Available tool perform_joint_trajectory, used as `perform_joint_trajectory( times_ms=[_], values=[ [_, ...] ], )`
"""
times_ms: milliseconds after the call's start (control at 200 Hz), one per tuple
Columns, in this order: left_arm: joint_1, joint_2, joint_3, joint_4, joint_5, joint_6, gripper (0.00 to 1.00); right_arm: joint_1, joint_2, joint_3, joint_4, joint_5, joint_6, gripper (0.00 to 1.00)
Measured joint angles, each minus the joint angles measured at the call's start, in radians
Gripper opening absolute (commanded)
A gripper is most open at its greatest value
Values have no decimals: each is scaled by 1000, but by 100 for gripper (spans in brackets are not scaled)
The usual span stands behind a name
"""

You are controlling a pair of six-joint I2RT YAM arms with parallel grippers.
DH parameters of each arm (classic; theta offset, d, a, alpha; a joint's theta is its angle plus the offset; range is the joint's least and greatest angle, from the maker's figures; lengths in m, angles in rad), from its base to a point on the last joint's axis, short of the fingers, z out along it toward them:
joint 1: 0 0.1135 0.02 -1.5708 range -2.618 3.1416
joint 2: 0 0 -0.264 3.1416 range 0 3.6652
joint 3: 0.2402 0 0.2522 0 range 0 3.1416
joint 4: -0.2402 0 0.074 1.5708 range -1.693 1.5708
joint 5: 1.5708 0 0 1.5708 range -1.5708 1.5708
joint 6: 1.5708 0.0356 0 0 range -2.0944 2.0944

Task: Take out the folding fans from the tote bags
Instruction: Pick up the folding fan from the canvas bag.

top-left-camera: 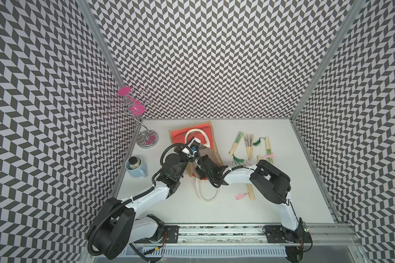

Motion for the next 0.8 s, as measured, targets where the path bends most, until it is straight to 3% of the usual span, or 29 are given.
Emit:
perform_joint_trajectory(
  times_ms=[150, 275, 516, 691, 801],
  values=[
    [0, -4, 0, -1, 0, 0, 0, -12, 13, 13, -10, -12, 1, 42],
    [0, -4, 0, -1, 0, 0, 0, -19, 23, 29, -11, -14, 1, 49],
    [0, -4, 0, -1, -1, 0, 0, -39, 38, 56, -18, -61, -16, 49],
    [0, -4, 0, 0, -2, 0, 0, -49, 63, 94, -24, -110, -31, 39],
    [0, -4, 0, 0, -2, 0, 0, -50, 64, 99, -32, -129, -40, 28]
  ],
)
